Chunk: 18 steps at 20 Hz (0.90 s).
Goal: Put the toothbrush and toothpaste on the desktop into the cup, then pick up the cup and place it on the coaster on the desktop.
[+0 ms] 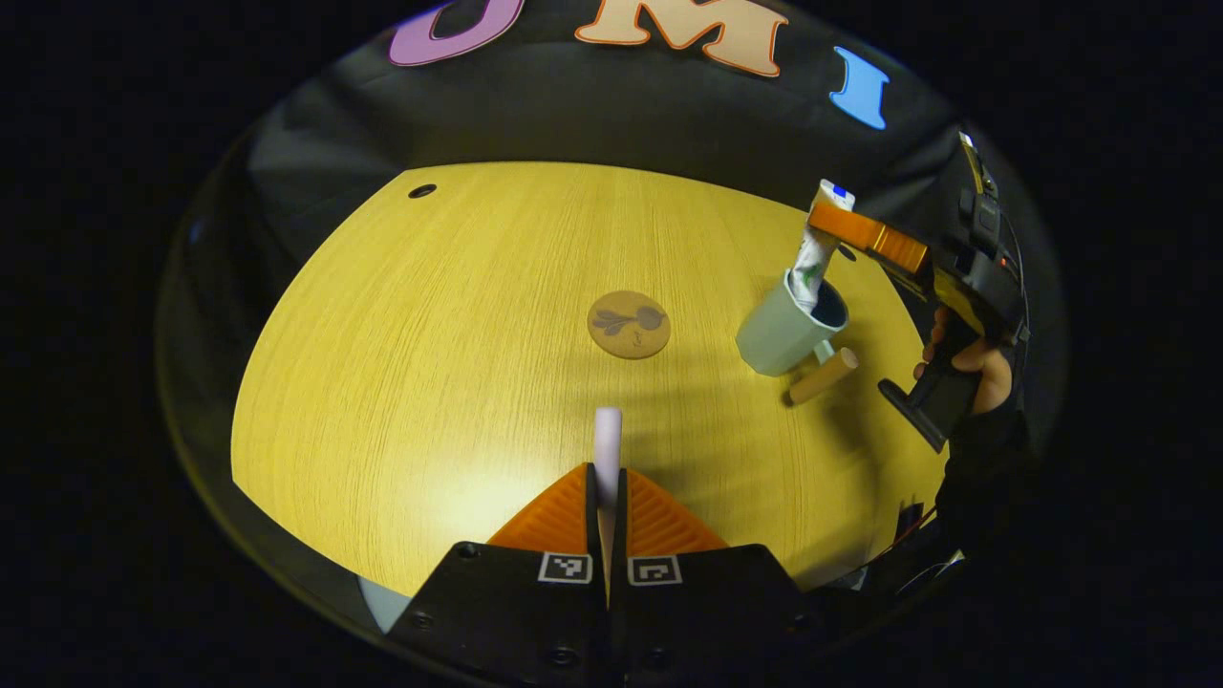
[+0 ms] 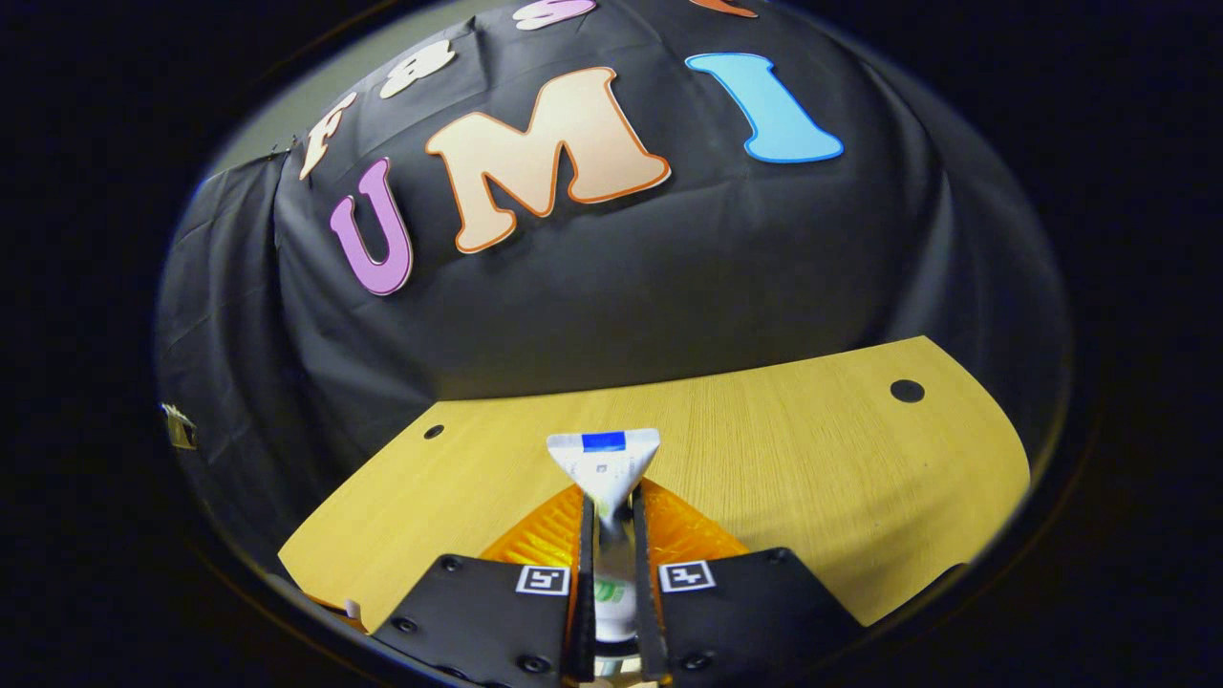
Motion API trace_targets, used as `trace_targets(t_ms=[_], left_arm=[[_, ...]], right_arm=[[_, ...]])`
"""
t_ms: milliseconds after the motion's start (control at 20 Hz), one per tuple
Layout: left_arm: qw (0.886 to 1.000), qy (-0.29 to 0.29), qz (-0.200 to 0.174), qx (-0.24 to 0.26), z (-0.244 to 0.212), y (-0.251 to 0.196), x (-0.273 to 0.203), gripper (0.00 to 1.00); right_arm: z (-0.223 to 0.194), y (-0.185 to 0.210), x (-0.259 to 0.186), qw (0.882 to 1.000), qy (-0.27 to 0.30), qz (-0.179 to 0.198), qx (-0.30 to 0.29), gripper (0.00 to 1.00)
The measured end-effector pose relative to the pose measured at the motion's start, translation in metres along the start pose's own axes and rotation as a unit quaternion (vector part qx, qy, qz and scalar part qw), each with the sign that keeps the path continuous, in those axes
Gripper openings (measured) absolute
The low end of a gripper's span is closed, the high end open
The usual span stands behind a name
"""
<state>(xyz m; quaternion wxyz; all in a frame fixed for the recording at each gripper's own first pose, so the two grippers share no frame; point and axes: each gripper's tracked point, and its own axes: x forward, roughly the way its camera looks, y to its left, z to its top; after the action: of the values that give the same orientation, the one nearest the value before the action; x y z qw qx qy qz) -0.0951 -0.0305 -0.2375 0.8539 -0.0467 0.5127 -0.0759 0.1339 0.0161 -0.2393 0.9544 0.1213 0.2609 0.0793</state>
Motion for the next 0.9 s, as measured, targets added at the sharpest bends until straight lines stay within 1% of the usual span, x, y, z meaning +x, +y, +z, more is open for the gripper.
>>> trace_targets(t_ms=[50,100,150,200,250,300,350,450,700,900], left_arm=[[1.0,-0.004,-0.002,0.0,0.009,-0.002,-0.003,0.0],[1.0,-0.008,-0.006,0.002,0.017,-0.006,-0.002,0.0],[1.0,-0.012,-0.008,0.004,0.022,-0.008,-0.002,0.0],[1.0,-0.02,-0.012,0.005,0.026,-0.012,0.001,0.0],[0.999,-0.025,-0.018,0.008,0.031,-0.016,0.003,0.0],[0.999,-0.03,-0.023,0.011,0.036,-0.019,0.009,0.0],[0.999,-0.037,-0.028,0.016,0.045,-0.023,0.013,0.0],[0.998,-0.049,-0.038,0.026,0.059,-0.034,0.014,0.0],[0.992,-0.09,-0.076,0.042,0.105,-0.073,0.019,0.0],[0.986,-0.13,-0.104,0.033,0.149,-0.103,0.027,0.0]], right_arm=[[0.0,0.0,-0.004,1.0,-0.003,-0.003,0.0,0.3],[0.001,0.0,-0.01,1.0,-0.005,0.0,0.002,0.33],[0.004,0.001,-0.016,1.0,-0.009,0.005,0.008,0.55],[0.007,-0.001,-0.024,1.0,-0.013,0.006,0.014,0.64],[0.012,-0.004,-0.031,1.0,-0.019,0.004,0.017,0.87],[0.015,-0.007,-0.038,1.0,-0.024,0.001,0.019,0.98],[0.019,-0.011,-0.046,0.999,-0.029,-0.001,0.022,0.97],[0.024,-0.02,-0.065,0.999,-0.036,-0.007,0.028,0.97],[0.015,-0.047,-0.103,0.998,-0.03,-0.029,0.043,0.97],[0.004,-0.065,-0.128,0.997,-0.021,-0.048,0.052,0.97]])
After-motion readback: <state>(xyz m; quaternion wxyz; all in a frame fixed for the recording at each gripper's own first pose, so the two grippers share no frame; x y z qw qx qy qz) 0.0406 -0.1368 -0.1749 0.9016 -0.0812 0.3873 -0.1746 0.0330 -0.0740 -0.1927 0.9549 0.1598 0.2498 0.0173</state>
